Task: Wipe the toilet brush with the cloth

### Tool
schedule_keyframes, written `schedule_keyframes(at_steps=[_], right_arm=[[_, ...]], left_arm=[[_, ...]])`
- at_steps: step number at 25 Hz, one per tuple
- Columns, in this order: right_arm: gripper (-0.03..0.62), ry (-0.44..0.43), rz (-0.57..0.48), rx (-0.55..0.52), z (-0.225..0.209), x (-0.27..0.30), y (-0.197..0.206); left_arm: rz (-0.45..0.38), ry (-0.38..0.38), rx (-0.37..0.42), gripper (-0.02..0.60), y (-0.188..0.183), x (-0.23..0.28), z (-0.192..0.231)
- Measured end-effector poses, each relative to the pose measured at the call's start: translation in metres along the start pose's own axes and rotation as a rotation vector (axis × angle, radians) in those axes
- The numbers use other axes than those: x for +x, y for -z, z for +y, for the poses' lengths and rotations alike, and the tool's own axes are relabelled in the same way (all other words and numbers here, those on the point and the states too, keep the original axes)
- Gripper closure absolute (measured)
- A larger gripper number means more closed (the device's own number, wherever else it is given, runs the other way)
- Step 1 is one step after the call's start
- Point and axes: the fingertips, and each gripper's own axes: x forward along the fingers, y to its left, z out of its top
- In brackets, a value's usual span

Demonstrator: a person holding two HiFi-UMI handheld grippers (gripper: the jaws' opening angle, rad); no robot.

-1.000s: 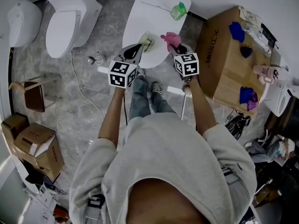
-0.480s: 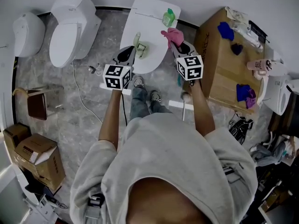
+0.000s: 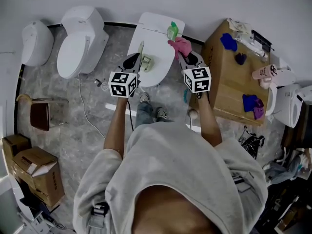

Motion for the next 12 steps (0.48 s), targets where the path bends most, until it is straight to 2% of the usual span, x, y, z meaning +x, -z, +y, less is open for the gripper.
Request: schedule_keyframes(at_steps=[12], right_arm=[[0.505,-0.004,-0.044,-0.004,0.005,-0.031,-0.006]], left_arm=[[-0.037,-0.015,0.029,0.559,-0.011,-0.013,-0.022]])
